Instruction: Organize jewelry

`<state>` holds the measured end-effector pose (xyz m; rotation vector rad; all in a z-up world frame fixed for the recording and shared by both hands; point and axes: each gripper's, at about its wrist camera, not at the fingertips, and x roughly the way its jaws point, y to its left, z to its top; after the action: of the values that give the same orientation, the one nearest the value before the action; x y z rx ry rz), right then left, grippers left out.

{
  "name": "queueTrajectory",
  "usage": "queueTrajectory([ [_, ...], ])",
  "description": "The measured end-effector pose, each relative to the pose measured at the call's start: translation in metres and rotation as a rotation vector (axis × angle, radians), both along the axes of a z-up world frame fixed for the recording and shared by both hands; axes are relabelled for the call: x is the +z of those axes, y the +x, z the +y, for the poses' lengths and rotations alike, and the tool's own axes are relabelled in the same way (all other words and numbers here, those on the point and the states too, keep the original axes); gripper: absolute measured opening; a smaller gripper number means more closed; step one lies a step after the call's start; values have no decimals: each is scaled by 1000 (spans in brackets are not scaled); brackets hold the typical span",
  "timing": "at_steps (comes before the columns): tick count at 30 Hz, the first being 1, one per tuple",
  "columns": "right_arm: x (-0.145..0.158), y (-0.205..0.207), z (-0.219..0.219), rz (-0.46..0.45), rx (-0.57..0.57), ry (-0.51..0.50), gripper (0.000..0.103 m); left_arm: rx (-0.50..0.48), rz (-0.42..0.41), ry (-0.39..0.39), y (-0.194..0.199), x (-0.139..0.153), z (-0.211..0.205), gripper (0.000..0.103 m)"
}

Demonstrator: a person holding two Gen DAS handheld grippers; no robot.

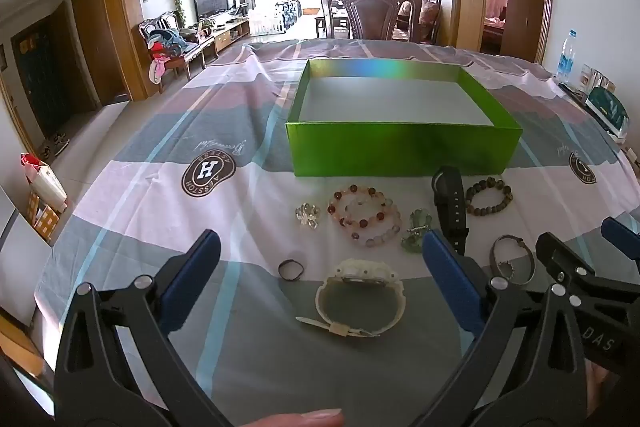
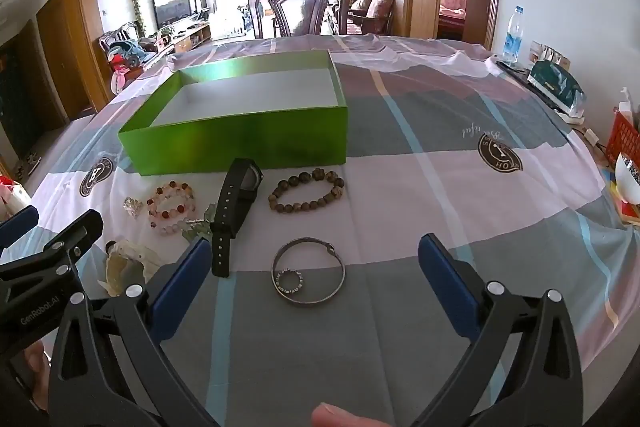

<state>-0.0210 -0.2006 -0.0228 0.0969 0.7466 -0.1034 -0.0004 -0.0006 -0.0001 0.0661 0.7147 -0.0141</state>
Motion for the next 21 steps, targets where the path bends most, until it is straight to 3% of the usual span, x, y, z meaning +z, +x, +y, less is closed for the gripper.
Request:
queueTrajectory([
  [21,-2,-2,3,-4,2,0,100,-1,0,0,0,-7,-4,100],
])
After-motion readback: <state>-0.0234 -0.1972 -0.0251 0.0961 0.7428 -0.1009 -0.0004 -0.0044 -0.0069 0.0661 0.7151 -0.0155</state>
